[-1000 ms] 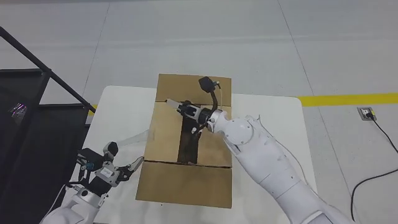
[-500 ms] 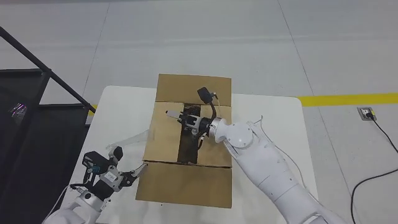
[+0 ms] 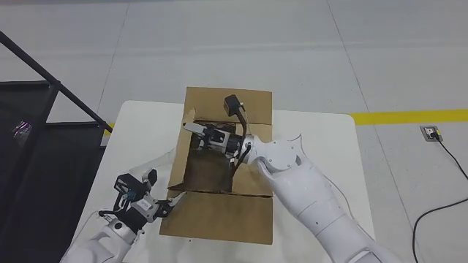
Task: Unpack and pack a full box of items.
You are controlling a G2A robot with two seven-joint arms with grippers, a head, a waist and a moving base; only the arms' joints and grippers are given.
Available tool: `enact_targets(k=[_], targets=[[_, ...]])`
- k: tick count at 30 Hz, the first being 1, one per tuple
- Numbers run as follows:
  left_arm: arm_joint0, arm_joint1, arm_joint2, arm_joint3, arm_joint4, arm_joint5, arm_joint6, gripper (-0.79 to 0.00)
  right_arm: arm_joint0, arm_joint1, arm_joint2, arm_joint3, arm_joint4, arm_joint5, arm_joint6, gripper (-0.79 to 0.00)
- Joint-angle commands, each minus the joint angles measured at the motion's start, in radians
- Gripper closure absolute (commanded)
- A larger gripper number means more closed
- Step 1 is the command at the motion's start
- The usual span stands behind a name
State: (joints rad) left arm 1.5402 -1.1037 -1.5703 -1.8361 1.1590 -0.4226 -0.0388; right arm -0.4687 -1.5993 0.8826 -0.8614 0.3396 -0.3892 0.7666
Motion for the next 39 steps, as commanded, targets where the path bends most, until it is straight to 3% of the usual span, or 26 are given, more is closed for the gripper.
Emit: enact_targets(k=[1,7,16,22,27,31,39], targets=[[-0.014,-0.004,0.014,0.003,-0.014,0.05,0.001,-0.785,-0.004,-0.004,-0.003,-0.007,0.013,-0.004,0.007,-0.785],[-0.029,-0.012,0.017,0.011,-0.065,0.122,0.007,-0.785,-0.008,-0.011,-0.007,-0.011,0.035,-0.021,0.05,-0.785],[0.035,-0.012,-0.082,0.018,-0.135,0.172,0.056,-0.785,-0.049,0.009,0.041,-0.083,-0.001,-0.069,0.084,-0.785],[0.067,-0.009,-0.164,0.03,-0.191,0.15,0.066,-0.785,-0.128,0.048,0.12,-0.221,-0.124,-0.084,0.049,-0.785],[0.041,-0.004,-0.193,0.07,-0.223,0.111,0.01,-0.785,-0.244,0.087,0.199,-0.39,-0.275,-0.064,0.008,-0.785],[0.008,0.001,-0.192,0.099,-0.2,0.066,-0.043,-0.785,-0.244,0.087,0.199,-0.39,-0.275,-0.064,0.008,-0.785],[0.008,0.001,-0.192,0.099,-0.2,0.066,-0.043,-0.785,-0.244,0.087,0.199,-0.39,-0.275,-0.064,0.008,-0.785]])
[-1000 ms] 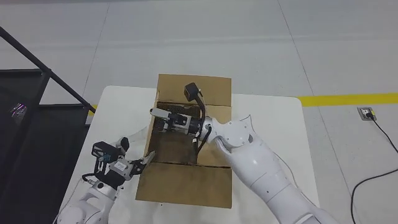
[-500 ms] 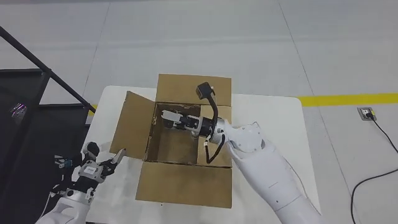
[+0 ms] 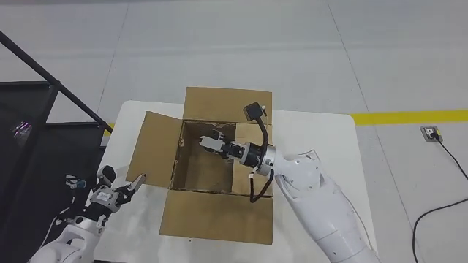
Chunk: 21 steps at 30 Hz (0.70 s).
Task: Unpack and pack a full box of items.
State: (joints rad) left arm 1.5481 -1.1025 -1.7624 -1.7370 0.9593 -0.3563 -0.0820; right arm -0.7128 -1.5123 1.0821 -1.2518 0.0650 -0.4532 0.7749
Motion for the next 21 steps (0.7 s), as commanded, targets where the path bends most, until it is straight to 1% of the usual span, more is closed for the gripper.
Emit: enact_targets(k=[1,6,10,17,21], targets=[[0.0,0.0,0.0,0.0,0.0,0.0,0.0,-0.785,0.0,0.0,0.0,0.0,0.0,0.0,0.0,-0.785],[0.0,0.0,0.0,0.0,0.0,0.0,0.0,-0.785,-0.002,0.0,0.0,-0.003,-0.002,0.001,-0.003,-0.785],[0.0,0.0,0.0,0.0,0.0,0.0,0.0,-0.785,-0.02,0.007,0.002,-0.047,-0.039,-0.008,-0.003,-0.785],[0.008,-0.007,-0.001,0.001,-0.041,0.063,0.025,-0.785,-0.011,0.016,-0.003,-0.1,-0.079,-0.002,0.03,-0.785],[0.013,-0.009,-0.004,0.017,-0.067,0.079,0.025,-0.785,0.004,0.018,-0.012,-0.122,-0.087,0.012,0.047,-0.785]])
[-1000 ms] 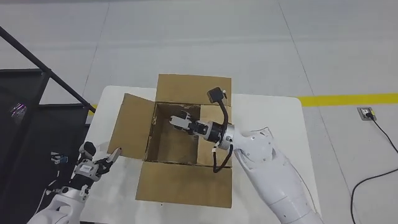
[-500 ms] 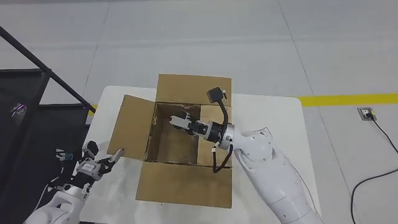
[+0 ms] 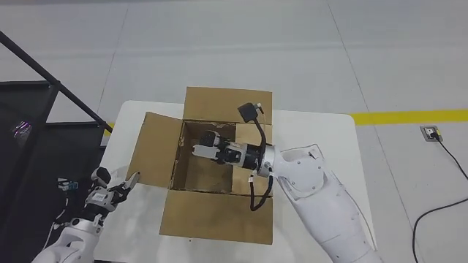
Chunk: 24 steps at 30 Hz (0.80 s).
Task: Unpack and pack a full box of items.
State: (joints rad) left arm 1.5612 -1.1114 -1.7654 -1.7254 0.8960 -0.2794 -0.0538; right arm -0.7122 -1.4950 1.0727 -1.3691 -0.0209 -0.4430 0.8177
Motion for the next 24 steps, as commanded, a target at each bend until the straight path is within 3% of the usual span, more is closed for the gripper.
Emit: enact_targets(k=[1,16,24], targets=[[-0.001,0.0,0.001,0.011,-0.004,0.002,-0.006,-0.785,0.006,0.001,-0.005,-0.011,0.0,0.004,0.009,-0.785],[-0.063,-0.003,0.074,0.147,0.041,-0.042,-0.043,-0.785,0.023,0.013,-0.027,-0.116,-0.045,0.063,0.06,-0.785],[-0.034,-0.001,0.038,0.126,0.017,-0.056,-0.004,-0.785,0.022,0.022,-0.026,-0.142,-0.074,0.105,0.059,-0.785]])
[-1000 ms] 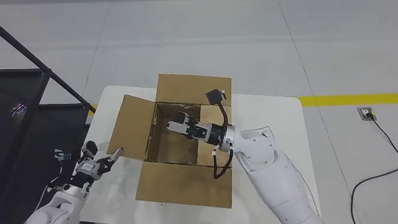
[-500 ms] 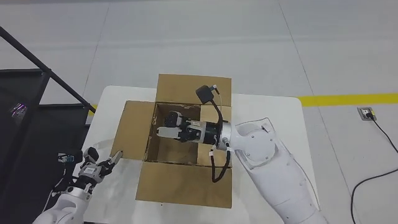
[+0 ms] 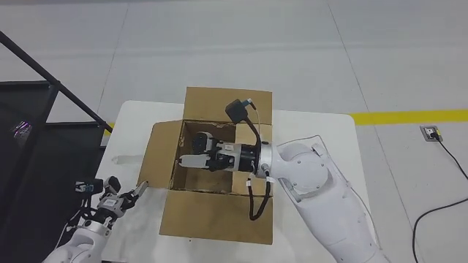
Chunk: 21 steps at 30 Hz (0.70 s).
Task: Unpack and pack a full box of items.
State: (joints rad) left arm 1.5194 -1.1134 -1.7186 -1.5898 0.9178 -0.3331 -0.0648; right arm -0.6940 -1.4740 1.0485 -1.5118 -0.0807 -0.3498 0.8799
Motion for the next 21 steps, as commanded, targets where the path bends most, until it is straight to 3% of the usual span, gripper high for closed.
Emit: enact_targets(k=[1,7,13,21], targets=[[0.017,0.001,-0.019,-0.02,-0.008,-0.007,0.01,-0.785,0.009,0.001,-0.007,-0.002,-0.04,0.03,-0.01,-0.785],[0.068,0.004,-0.082,-0.088,-0.05,-0.027,0.031,-0.785,0.04,-0.004,-0.038,-0.031,-0.086,0.131,-0.036,-0.785],[0.119,0.004,-0.138,-0.163,-0.067,-0.035,0.065,-0.785,0.04,-0.004,-0.038,-0.031,-0.086,0.131,-0.036,-0.785],[0.225,0.005,-0.251,-0.376,-0.137,-0.13,0.092,-0.785,0.04,-0.004,-0.038,-0.031,-0.086,0.131,-0.036,-0.785]])
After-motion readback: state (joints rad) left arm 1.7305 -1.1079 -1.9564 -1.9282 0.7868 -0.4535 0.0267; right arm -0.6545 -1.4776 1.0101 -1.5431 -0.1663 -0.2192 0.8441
